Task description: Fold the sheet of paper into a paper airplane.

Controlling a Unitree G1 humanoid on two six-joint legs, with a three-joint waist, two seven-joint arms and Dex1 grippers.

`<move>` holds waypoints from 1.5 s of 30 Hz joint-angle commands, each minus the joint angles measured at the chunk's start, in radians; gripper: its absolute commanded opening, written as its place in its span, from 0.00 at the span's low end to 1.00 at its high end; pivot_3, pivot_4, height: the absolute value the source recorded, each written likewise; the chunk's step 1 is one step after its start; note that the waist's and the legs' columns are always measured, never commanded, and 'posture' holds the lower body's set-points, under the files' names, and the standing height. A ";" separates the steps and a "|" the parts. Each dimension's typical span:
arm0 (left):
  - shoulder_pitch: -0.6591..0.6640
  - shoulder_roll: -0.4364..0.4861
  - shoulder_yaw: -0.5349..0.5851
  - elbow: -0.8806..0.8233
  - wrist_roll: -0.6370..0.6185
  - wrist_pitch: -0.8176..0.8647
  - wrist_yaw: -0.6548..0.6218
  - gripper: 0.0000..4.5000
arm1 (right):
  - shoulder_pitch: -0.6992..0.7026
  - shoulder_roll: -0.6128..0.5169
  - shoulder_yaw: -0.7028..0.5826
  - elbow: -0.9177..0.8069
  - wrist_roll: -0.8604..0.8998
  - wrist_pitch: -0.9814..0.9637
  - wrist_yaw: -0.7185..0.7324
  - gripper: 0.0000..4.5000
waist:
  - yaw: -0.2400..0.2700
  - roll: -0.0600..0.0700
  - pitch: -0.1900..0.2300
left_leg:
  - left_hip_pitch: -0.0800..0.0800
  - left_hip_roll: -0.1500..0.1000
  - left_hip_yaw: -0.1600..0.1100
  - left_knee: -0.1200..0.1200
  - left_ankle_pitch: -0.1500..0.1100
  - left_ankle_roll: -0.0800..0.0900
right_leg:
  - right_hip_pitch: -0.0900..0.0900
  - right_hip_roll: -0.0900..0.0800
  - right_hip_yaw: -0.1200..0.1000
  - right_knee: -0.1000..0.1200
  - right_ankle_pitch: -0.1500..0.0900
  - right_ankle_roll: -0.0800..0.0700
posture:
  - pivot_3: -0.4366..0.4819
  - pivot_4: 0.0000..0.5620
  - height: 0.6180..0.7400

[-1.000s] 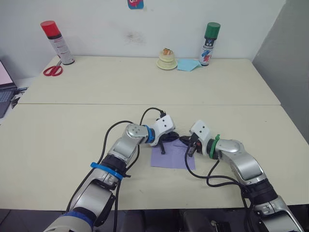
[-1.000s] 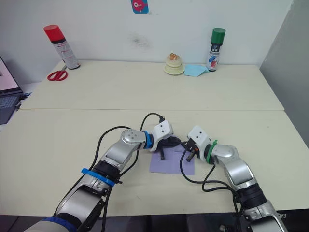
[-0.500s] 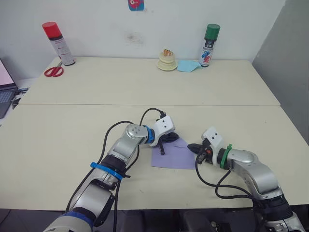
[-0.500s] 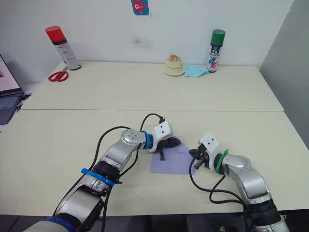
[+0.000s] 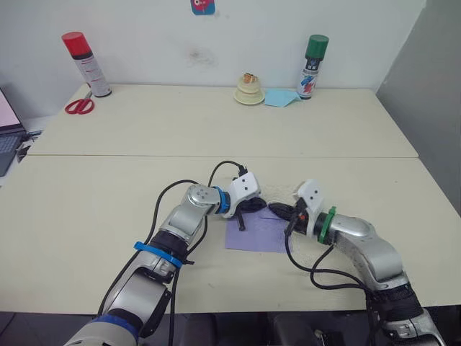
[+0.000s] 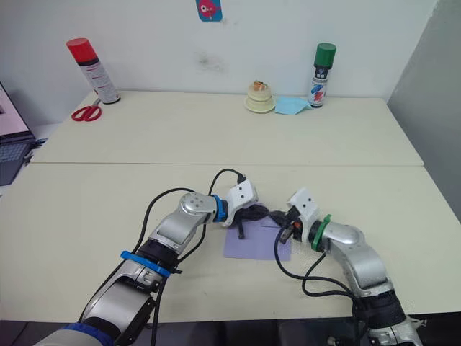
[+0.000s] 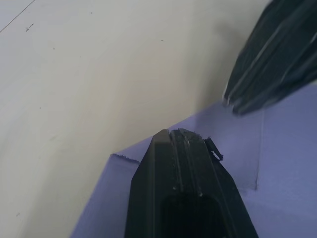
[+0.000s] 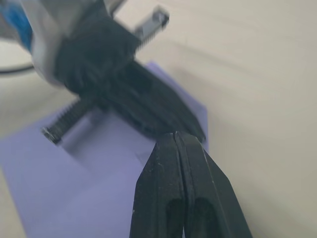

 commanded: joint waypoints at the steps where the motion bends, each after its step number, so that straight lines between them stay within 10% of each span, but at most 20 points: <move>1: 0.021 0.012 -0.026 0.037 0.040 0.018 0.000 0.00 | -0.014 -0.029 0.050 0.032 -0.068 -0.042 -0.008 0.01 | 0.000 0.000 0.000 | 0.000 0.000 0.000 0.000 0.000 0.000 | 0.000 0.000 0.000 0.000 0.000 0.000 | 0.48 0.27 0.98; 15: -0.041 -0.092 0.081 -0.068 -0.102 0.159 0.020 0.00 | 0.000 -0.038 0.089 0.043 -0.095 -0.039 -0.002 0.01 | -0.002 0.000 0.000 | 0.000 0.000 0.000 0.000 0.000 0.000 | 0.000 0.000 0.000 0.000 0.000 0.000 | 0.48 0.27 0.98; 28: -0.087 -0.123 0.064 0.169 -0.019 0.115 0.116 0.00 | -0.003 -0.023 0.096 0.012 -0.079 0.022 -0.016 0.01 | -0.001 0.000 0.000 | 0.000 0.000 0.000 0.000 0.000 0.000 | 0.000 0.000 0.000 0.000 0.000 0.000 | 0.48 0.27 0.98; 45: -0.110 0.080 0.192 0.272 -0.040 0.066 0.245 0.00 | -0.006 0.002 0.106 0.017 -0.084 0.046 -0.032 0.01 | -0.040 -0.001 0.000 | 0.005 0.002 0.000 -0.001 0.000 0.000 | 0.000 0.004 0.002 0.002 0.001 0.001 | 0.48 0.27 0.98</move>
